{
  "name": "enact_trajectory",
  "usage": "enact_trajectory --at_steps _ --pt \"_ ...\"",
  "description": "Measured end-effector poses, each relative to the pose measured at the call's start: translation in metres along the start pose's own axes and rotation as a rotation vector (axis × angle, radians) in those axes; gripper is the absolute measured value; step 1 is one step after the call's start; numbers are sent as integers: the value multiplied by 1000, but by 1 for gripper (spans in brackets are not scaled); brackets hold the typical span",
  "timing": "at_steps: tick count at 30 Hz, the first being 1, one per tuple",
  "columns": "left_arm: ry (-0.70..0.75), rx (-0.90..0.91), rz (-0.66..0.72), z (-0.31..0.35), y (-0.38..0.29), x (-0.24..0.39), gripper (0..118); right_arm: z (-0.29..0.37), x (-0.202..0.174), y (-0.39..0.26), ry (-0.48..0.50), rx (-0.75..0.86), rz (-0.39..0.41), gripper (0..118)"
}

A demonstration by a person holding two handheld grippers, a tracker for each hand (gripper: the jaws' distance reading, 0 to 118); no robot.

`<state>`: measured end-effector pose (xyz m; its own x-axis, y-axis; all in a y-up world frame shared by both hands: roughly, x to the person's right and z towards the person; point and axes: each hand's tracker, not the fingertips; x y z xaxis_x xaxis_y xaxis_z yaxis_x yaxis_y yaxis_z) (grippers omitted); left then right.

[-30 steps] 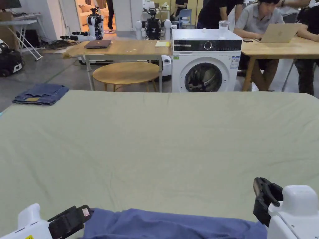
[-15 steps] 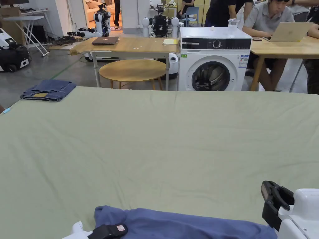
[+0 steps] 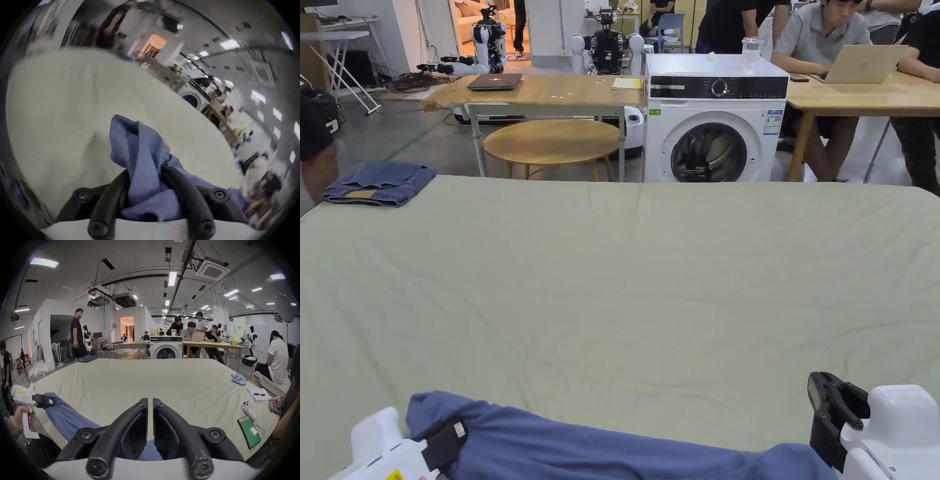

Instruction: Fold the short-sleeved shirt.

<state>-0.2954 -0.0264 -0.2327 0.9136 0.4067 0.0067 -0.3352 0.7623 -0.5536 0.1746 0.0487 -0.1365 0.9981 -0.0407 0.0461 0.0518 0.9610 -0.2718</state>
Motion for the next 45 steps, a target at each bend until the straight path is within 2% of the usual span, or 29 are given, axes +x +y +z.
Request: enact_trajectory --at_steps 5,6,11,13,15,16,17,18,19,20,21,24,27,29,30,31,32,33,40,42,45 --pt "-2 114 -640 15 -23 123 9 2 2 1 3 1 -2 5" --pt "-5 110 -735 13 -34 144 9 3 3 0 2 2 -1 5" --pt "3 -4 -1083 -13 -112 226 9 8 13 -3 -9 -2 -15 5" --pt "68 -19 -1259 -25 -143 238 8 9 17 -4 -12 -5 -24 5" --pt "146 -67 -1326 -36 -159 245 10 9 22 -5 0 -16 -28 5" --pt "147 -83 -1322 -40 -158 244 15 9 23 -6 -1 -17 -26 5" --pt "118 -95 -1266 -40 -153 245 46 10 24 -6 -5 -17 -23 5" --pt "92 -116 -1190 -37 -146 247 67 10 26 -6 -4 -18 -26 5" --pt "52 -139 -1125 -33 -137 248 77 10 27 -7 -1 -20 -32 5" --pt "-42 -149 -994 -25 -119 245 77 10 28 -7 -1 -23 -39 5" --pt "-138 -126 -859 -14 -104 243 95 10 29 -7 -1 -23 -43 5" --pt "-280 -148 -551 10 -62 231 98 10 30 -7 1 -22 -51 5" --pt "-278 -94 -399 19 -37 208 98 10 31 -7 0 -19 -58 5" --pt "-190 -143 -361 4 -33 195 98 10 32 -8 3 -22 -65 5" --pt "-158 -183 -331 -9 -34 185 90 10 33 -9 1 -24 -68 5" --pt "-155 -225 -304 -18 -37 178 69 10 33 -10 0 -26 -69 5" --pt "-168 -270 -272 -29 -43 177 23 10 33 -10 0 -27 -71 5" --pt "-190 -301 -259 -37 -51 174 0 10 34 -10 0 -28 -74 5" --pt "-289 -479 -313 -62 -112 211 0 10 38 -10 -9 -29 -86 5" --pt "-336 -482 -343 -64 -127 225 0 9 39 -11 -10 -34 -80 5" --pt "-307 -460 -381 -57 -132 236 0 8 39 -14 -13 -41 -73 5"
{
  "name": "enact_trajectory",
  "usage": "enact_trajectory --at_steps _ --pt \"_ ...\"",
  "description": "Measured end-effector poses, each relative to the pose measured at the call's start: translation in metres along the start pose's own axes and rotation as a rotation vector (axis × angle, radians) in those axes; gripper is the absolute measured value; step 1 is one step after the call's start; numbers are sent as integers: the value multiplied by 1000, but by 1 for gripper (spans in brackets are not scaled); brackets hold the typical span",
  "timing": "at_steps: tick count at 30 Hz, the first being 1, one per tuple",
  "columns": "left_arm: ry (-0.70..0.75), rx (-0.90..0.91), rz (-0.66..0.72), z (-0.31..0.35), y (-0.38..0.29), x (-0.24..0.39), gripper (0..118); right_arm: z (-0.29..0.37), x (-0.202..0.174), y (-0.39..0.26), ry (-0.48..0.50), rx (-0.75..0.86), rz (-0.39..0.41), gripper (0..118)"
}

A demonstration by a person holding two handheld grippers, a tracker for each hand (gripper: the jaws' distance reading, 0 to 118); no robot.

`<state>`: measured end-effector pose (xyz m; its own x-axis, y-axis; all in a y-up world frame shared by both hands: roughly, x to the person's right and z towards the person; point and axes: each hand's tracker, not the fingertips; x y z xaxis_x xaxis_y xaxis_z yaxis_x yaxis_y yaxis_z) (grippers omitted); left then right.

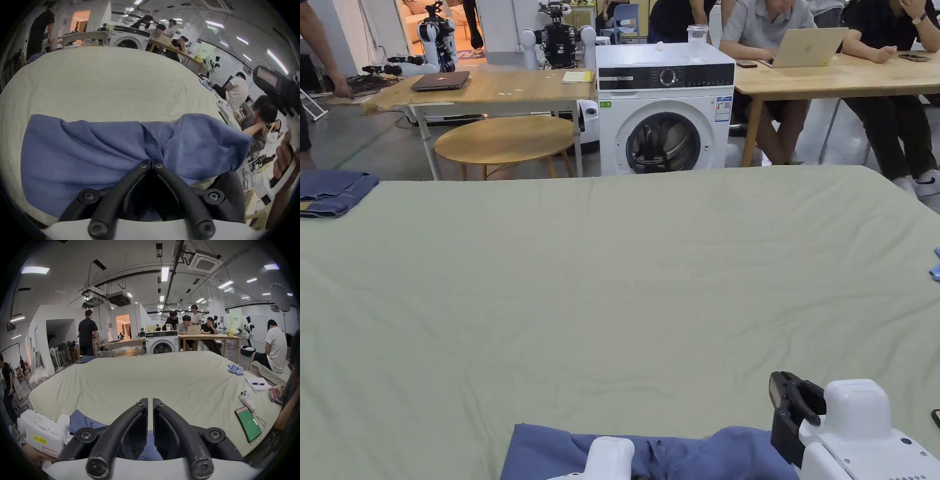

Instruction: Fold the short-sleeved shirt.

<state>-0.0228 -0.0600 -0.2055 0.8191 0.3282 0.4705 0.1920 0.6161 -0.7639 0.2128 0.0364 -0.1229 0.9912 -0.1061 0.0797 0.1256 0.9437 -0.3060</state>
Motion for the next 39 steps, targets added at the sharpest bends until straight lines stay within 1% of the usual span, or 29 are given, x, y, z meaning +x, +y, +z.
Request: enact_trajectory --at_steps 2,4,5,6,7,8,9,10,11,12,13,14,15,16,18,20,21,22,24,26,27,28,29,30,31,32,33,37,39 --pt "1 10 18 5 2 -9 0 0 1 -1 1 -3 -7 5" --pt "46 41 83 14 2 -23 0 0 1 -1 2 -6 -8 5" --pt "44 57 109 27 3 -28 0 -1 0 -1 4 -7 -6 5" --pt "-5 96 134 44 4 -31 0 0 -1 -1 6 -7 -3 5" --pt "-38 131 131 58 4 -34 0 0 -2 -1 8 -6 1 5" --pt "-32 165 114 73 3 -36 0 -1 -4 -1 10 -6 3 5" --pt "0 193 100 85 2 -42 0 -1 -5 0 12 -7 4 5" --pt "33 244 121 100 0 -56 0 -2 -7 0 14 -9 4 5" --pt "34 279 153 109 -2 -69 21 -3 -8 0 16 -11 5 5" --pt "23 308 228 118 -5 -88 50 -4 -10 0 18 -12 6 5" --pt "24 316 297 119 -10 -110 86 -4 -12 0 21 -13 6 5" --pt "18 306 345 119 -14 -128 117 -5 -14 0 27 -16 7 5" --pt "18 295 407 120 -20 -150 118 -6 -16 -1 32 -22 9 5" --pt "-20 250 481 117 -28 -172 118 -7 -19 -2 39 -28 13 5" --pt "-29 240 640 109 -42 -209 118 -9 -24 -4 43 -34 18 5" --pt "-126 270 822 96 -57 -233 118 -11 -27 -5 47 -40 19 5" --pt "-243 305 913 88 -67 -239 118 -11 -28 -5 49 -42 17 5" --pt "-349 355 909 84 -71 -238 118 -11 -29 -5 50 -43 18 5" --pt "-475 316 892 71 -63 -222 118 -12 -30 -4 47 -44 26 5" --pt "-550 240 850 47 -60 -202 116 -14 -30 -2 44 -47 28 5" --pt "-548 210 820 38 -54 -183 114 -14 -29 -2 42 -47 28 5" --pt "-495 207 781 31 -50 -170 108 -14 -29 -1 38 -45 27 5" --pt "-463 220 749 28 -47 -162 77 -13 -28 -1 35 -45 25 5" --pt "-434 217 756 26 -44 -158 33 -12 -27 0 34 -45 23 5" --pt "-392 189 800 24 -42 -158 12 -12 -26 0 32 -45 24 5" --pt "-359 169 831 20 -44 -157 12 -11 -25 0 29 -46 29 5" --pt "-364 196 838 20 -44 -158 12 -11 -25 0 27 -48 35 5" --pt "-282 230 800 36 -41 -167 12 -10 -21 0 21 -51 33 5" --pt "-222 283 799 53 -40 -176 12 -9 -22 -1 20 -48 36 5"
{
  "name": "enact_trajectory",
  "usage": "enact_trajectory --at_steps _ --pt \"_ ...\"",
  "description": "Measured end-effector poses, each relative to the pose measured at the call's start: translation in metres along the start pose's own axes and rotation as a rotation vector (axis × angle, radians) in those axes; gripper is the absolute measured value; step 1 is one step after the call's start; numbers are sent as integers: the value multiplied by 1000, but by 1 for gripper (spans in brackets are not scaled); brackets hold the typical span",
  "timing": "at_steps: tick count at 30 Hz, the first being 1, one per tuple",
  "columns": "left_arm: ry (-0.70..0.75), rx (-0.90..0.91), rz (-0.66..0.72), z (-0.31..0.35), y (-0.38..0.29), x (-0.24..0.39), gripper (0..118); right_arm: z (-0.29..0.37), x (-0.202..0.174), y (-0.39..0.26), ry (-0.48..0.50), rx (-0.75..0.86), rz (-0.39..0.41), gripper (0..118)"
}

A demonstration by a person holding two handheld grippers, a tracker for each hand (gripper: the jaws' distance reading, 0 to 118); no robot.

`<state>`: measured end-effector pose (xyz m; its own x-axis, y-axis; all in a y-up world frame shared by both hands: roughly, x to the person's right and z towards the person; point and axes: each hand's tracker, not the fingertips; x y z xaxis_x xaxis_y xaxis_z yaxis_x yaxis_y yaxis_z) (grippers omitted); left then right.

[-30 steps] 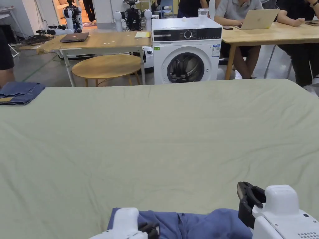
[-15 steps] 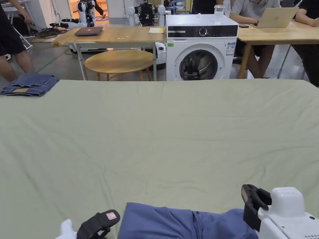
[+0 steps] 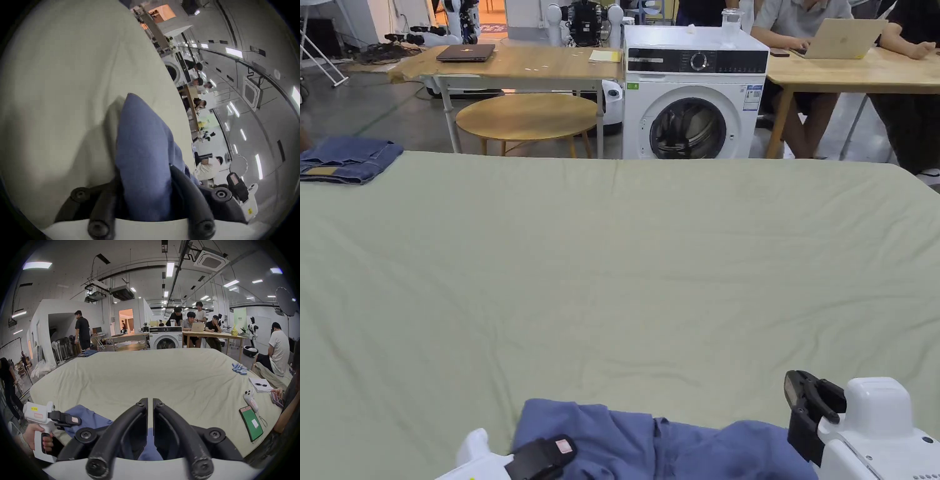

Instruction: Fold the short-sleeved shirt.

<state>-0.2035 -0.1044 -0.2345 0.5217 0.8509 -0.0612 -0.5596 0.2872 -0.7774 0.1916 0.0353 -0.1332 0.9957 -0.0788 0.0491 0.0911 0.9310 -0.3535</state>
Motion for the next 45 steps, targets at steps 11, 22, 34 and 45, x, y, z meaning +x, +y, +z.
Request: enact_trajectory --at_steps 11,22,34,45 --pt "300 246 -688 77 34 76 12 -5 -8 -3 29 -7 -5 5" --pt "491 -3 -1566 -54 -148 164 12 7 14 -7 -4 -8 -22 5" --pt "147 -56 -1237 -15 -120 186 99 12 26 -12 -19 -18 -29 5" --pt "42 -202 -619 -17 -56 135 0 9 17 -13 -1 -32 -25 5"
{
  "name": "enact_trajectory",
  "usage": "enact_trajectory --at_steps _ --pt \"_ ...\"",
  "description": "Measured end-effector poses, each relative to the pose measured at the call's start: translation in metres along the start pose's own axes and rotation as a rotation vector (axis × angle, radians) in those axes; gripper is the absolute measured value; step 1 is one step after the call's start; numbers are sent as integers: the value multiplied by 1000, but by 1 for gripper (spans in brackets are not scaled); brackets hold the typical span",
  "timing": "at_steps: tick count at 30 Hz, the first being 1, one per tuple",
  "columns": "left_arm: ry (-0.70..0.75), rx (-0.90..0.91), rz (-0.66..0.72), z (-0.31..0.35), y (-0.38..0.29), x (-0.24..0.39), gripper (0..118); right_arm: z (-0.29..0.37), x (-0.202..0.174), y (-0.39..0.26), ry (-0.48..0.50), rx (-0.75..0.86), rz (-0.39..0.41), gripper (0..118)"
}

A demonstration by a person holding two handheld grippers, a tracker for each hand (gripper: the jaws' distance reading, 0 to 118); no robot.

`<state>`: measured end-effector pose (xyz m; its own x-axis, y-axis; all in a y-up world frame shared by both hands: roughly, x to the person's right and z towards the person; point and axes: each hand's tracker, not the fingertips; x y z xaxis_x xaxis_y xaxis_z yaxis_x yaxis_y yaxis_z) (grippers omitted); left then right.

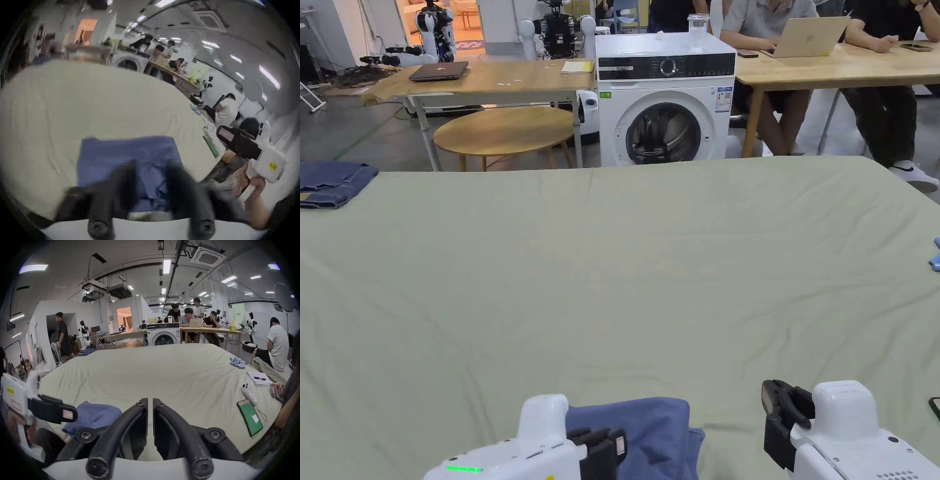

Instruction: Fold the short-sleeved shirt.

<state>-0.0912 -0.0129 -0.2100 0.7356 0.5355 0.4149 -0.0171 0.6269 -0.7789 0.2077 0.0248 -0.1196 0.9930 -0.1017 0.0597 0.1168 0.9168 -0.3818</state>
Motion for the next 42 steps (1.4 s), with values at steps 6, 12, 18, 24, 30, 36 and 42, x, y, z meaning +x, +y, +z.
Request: enact_trajectory --at_steps 6,12,18,24,30,36,42 --pt "-107 -166 -28 -60 -36 23 0 -2 -4 1 15 -28 10 5" --pt "-85 -157 7 -57 -50 24 0 -13 -12 -7 99 -131 24 5" --pt "-36 4 5 15 -18 -1 3 -41 -30 -34 259 -264 -60 5" --pt "30 61 70 56 -5 -69 113 -72 -26 -75 172 -390 -76 5" --pt "-65 -56 336 6 -15 -125 113 -75 -15 -74 218 -402 -164 5" --pt "-101 -40 479 -39 -26 -111 27 -70 -22 -69 221 -382 -106 5" --pt "-113 -13 428 8 -9 -127 26 -62 -38 -52 249 -334 -52 5"
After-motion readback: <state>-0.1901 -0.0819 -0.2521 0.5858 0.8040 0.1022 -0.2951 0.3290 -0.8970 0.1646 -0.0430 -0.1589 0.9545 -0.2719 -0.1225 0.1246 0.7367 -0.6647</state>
